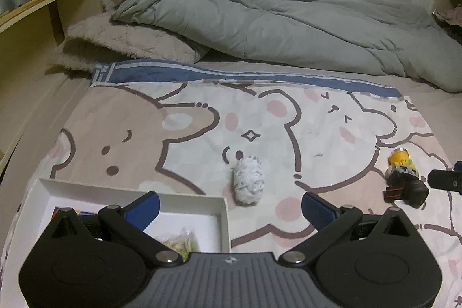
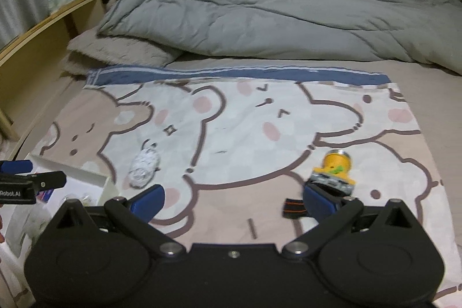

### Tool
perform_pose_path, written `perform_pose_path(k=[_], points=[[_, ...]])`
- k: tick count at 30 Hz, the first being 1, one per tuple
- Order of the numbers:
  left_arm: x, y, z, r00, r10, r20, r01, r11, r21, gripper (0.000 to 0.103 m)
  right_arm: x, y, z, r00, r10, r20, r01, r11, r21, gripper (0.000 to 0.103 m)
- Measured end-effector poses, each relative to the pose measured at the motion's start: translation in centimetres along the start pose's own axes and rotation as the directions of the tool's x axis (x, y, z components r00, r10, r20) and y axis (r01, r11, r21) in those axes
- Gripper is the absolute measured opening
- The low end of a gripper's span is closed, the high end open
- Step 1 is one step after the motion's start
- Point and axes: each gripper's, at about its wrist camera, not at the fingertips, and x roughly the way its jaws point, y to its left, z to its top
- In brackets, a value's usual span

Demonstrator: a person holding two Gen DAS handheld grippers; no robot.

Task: Organize objects
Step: 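Withdraw both tools from the box toward the headlamp and tissue ball, then grasp the yellow headlamp with the right tool while the left tool grasps the white tissue ball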

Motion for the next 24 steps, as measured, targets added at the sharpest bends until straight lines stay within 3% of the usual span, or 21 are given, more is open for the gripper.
perform_pose_path(k=[10,19,21,24], points=[[2.7,-1.8,1.4,0.999,-0.011,0.031,0.01,1.0,0.03,0.102,1.7,-4.6,0.9,0.996,-0.084,-0.014,0.085,0.992,0.09,0.103],[5.4,-2.5,2.0,0.999,-0.007,0.036,0.006,0.999,0.037,0.103,4.4,-8.2,1.4,0.989,-0.118,-0.088,0.134,0.968,0.213,0.101],[6.0,-2.6,2.1,1.0,-0.001,0.02,0.0,0.999,0.044,0.103,5.0,-9.0,1.8,0.99,-0.116,-0.085,0.134,0.96,0.244,0.087],[6.9,-2.5,2.4,1.0,-0.003,0.001,0.003,0.999,0.046,0.103,6.1,-10.3,2.2,0.99,-0.099,-0.097,0.124,0.945,0.302,0.077]])
